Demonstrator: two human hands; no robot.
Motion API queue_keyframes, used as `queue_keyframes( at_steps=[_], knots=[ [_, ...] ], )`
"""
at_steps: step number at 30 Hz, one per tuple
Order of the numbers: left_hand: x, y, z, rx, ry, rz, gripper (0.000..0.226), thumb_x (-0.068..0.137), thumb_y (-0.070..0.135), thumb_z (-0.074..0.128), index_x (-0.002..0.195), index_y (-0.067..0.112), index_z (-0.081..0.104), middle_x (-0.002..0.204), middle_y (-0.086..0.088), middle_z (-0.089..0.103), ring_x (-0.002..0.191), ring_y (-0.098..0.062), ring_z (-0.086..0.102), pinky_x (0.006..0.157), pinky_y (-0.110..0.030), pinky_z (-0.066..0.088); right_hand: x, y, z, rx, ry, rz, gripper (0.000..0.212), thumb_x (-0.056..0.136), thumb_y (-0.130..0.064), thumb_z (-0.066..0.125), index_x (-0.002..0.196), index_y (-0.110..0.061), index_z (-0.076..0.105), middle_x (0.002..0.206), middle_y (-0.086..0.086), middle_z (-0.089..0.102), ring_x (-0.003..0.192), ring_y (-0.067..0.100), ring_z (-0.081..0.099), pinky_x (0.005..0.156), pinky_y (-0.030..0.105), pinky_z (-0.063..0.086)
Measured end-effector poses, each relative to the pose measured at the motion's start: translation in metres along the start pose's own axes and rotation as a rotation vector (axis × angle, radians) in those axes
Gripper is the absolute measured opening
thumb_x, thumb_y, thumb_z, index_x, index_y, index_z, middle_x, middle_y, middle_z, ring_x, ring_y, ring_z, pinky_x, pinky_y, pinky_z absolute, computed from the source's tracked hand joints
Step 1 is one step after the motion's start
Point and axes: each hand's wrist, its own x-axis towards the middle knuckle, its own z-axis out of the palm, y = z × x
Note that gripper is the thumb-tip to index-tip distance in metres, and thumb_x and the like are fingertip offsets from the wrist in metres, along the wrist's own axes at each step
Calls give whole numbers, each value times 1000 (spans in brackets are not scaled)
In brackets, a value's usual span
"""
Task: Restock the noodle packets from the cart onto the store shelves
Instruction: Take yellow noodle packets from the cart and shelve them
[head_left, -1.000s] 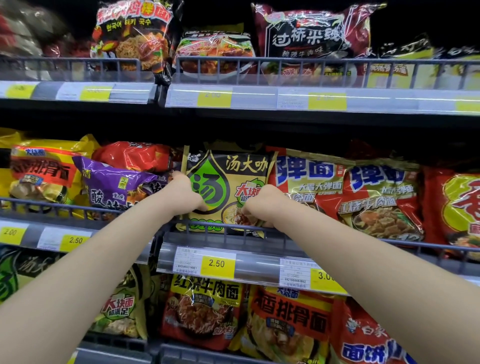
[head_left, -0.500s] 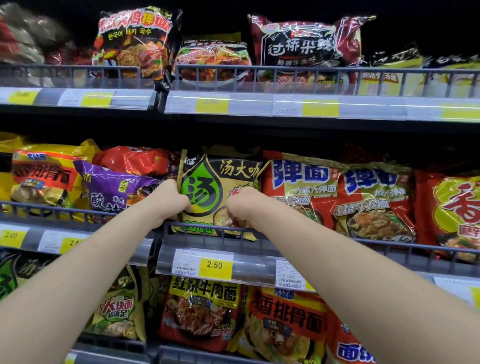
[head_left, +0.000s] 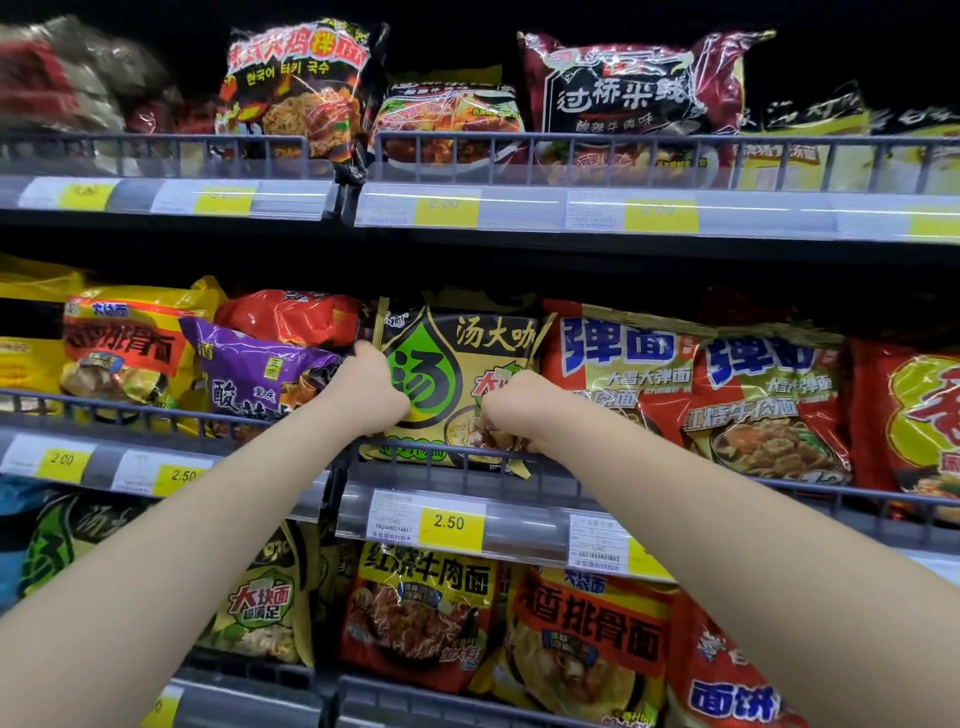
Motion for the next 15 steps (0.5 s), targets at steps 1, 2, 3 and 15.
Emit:
queue_keyframes(
  at_steps=[1,2,3,15],
  knots=[
    [-4,3,-1,61,4,31,74,83,7,61,139,-6,14,130,-27,43,105,-36,55,70,-29,43,-1,2,0,-16,32,-6,28,95,-7,39,67,-6,39,65,3,38,56,12,34,55,22,35],
    [-7,5,-1,101,15,76,77,83,7,61,141,-5,12,135,-27,37,109,-37,53,74,-31,42,2,6,-1,-29,46,-13,31,94,-6,39,64,-10,33,63,2,32,53,12,28,49,20,28],
    [-9,6,-1,124,18,122,78,83,8,62,141,-5,12,136,-25,34,110,-36,52,75,-32,42,-3,7,-1,-51,72,-37,31,93,-6,41,64,-12,30,63,2,31,52,13,28,46,20,25],
    [-57,21,6,242,-22,543,34,92,28,49,122,14,55,122,-4,59,110,-21,54,92,-42,47,-36,50,-19,-588,276,-262,19,89,-15,43,97,-15,61,87,5,63,81,29,60,65,32,43]
  ],
)
